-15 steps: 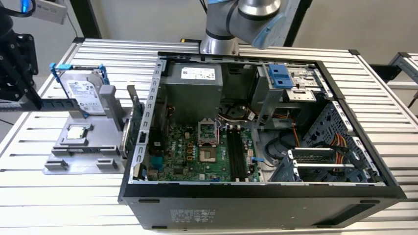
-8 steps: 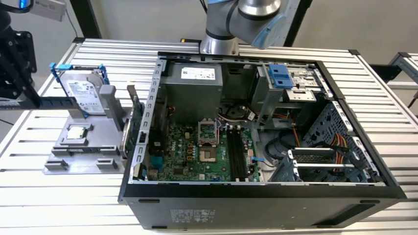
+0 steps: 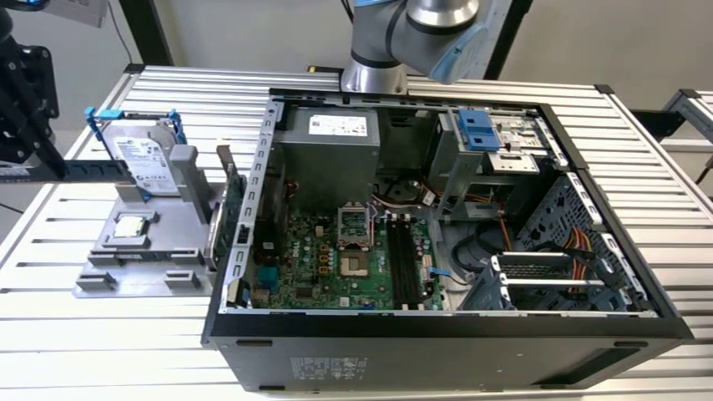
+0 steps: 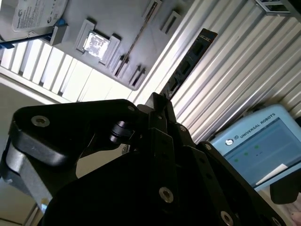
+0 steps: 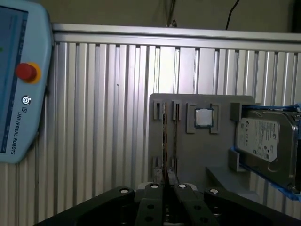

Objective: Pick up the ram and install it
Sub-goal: 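Pick up the ram and move it above insertion slot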

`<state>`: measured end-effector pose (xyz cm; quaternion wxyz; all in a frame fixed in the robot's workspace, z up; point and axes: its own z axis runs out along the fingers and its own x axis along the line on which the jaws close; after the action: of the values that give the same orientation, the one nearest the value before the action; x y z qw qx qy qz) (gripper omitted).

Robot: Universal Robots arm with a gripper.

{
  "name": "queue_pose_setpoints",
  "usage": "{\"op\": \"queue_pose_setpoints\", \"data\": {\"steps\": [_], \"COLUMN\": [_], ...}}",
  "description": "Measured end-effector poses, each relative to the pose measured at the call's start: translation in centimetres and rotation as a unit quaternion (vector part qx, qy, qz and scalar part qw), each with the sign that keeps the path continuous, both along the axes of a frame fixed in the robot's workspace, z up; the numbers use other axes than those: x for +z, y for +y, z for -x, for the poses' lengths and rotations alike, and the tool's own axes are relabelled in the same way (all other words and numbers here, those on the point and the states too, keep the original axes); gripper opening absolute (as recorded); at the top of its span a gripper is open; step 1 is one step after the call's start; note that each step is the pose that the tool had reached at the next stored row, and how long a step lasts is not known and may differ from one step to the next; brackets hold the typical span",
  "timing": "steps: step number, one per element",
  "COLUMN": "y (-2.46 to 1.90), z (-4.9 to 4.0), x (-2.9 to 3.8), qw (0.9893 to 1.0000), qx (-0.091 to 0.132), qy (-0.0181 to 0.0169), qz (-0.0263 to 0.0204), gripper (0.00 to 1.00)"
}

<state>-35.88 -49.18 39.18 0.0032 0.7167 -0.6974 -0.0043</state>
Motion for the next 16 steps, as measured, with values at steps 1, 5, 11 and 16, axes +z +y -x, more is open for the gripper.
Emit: {"op": "queue_pose_setpoints", "data": {"steps": [1,5,11,16], "y": [0.00,0.00,0.00,0.00], "z": [0.00,0.00,-0.65,-2.90], "x": [0.08,0.25,0.28,0.27], "qw": [1.0000,1.0000,1.0000,1.0000], "qx": [0.000,-0.004,-0.004,-0.004], "qy": [0.0000,0.0000,0.0002,0.0010], "qz": [-0.0001,-0.0003,-0.0008,-0.0009], "gripper": [0.00,0.00,0.00,0.00]}}
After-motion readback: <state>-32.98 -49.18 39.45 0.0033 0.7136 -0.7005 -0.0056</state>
